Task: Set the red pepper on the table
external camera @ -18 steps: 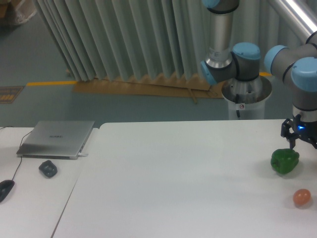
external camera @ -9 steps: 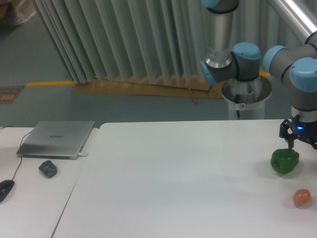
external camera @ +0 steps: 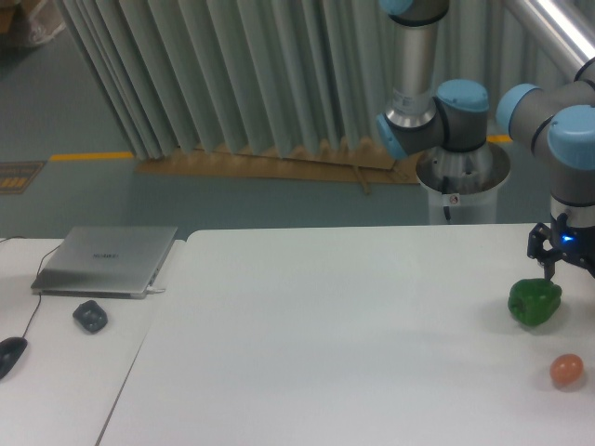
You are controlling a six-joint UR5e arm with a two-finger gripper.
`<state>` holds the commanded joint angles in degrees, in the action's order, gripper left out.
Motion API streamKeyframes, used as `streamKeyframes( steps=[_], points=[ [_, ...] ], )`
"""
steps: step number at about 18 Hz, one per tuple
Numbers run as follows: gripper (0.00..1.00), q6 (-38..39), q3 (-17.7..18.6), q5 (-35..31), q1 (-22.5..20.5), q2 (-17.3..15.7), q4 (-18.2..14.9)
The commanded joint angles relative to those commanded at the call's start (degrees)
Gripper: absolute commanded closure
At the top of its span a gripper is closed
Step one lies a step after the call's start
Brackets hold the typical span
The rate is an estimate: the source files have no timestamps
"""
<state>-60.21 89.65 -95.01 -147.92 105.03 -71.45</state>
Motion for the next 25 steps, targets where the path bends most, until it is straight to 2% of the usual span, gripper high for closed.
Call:
streamKeyframes(
  steps=[20,23,25],
  points=[
    [0.0,-0.18,-0.88,0.0,-0.26,0.09,0.0],
    [0.0,-2.18,-2.1,-0.09,-3.06,0.0,0.17],
    [0.0,-9.53,-2.46,-0.09,-7.18,0.0,0.09]
  ],
)
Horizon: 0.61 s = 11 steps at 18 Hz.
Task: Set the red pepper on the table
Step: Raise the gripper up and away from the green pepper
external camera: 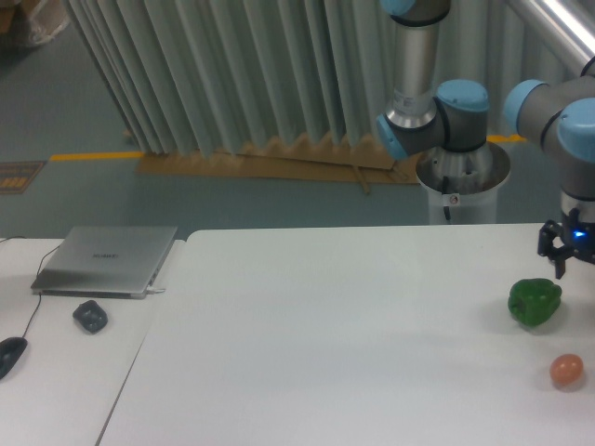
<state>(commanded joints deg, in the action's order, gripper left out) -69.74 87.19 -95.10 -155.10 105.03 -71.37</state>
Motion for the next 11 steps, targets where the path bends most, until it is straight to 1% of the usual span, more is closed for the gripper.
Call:
streamKeyframes(
  steps=[1,4,6,7,8,10,11],
  points=[
    [0.0,-3.09,0.09,0.0,-1.24,0.09,0.0],
    [0.0,-5.14,0.0,-0.79,-2.74,0.26,0.0],
    [0.0,-6.02,0.17,-1.14,-3.01,1.14,0.35],
    [0.0,-7.42,0.09,-1.58,-3.8,1.66,0.44],
    [0.0,-9.17,-0.09,-2.19,-4.76,1.84,0.35],
    [0.0,-13.39,-1.31,-2.55,-6.17,2.55,1.31],
    [0.0,-15.58,-1.23,-2.55,-7.39,3.07,1.4]
  ],
)
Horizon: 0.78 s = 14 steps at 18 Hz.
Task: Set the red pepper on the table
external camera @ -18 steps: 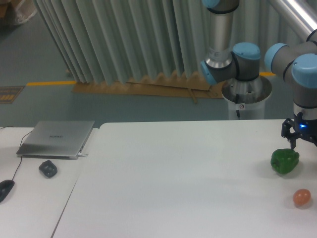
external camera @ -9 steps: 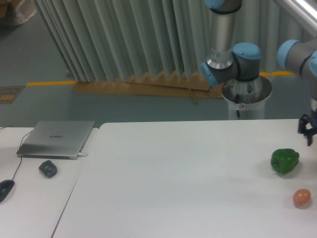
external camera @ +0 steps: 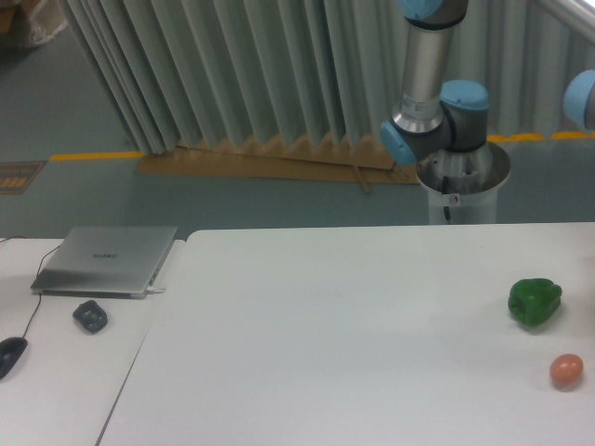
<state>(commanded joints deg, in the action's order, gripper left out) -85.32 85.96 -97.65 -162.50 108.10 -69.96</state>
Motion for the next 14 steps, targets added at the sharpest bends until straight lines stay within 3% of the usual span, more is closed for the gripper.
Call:
streamKeyframes(
  steps=[6,11,14],
  points=[
    [0.0,-6.33,0.44,-1.05,-2.29,1.93,0.7],
    [0.0,-22.94,0.0,-5.0,-2.04,3.52,0.7],
    [0.0,-26.81,-0.17,-4.4,-2.29,4.05,2.11]
  ],
)
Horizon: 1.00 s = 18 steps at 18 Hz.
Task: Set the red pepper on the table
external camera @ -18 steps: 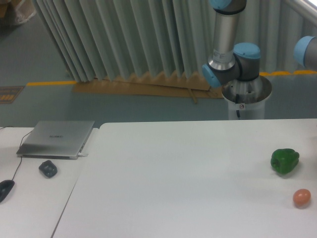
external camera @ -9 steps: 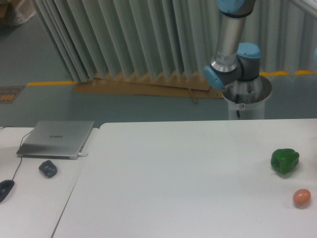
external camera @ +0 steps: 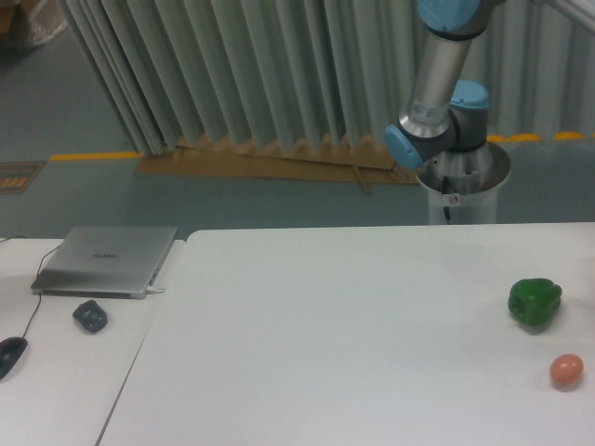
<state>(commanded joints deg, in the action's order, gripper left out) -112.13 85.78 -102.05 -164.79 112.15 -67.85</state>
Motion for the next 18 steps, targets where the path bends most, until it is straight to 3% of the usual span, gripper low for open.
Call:
streamKeyframes(
  steps=[2,8,18],
  points=[
    [0.0,-4.3,0.0,2.19,-0.79,0.7,0.79],
    [0.0,-6.25,0.17,2.29,-2.47,1.93,2.46],
    [0.0,-5.64,0.52,2.29,-3.08,3.52,4.04]
  ],
)
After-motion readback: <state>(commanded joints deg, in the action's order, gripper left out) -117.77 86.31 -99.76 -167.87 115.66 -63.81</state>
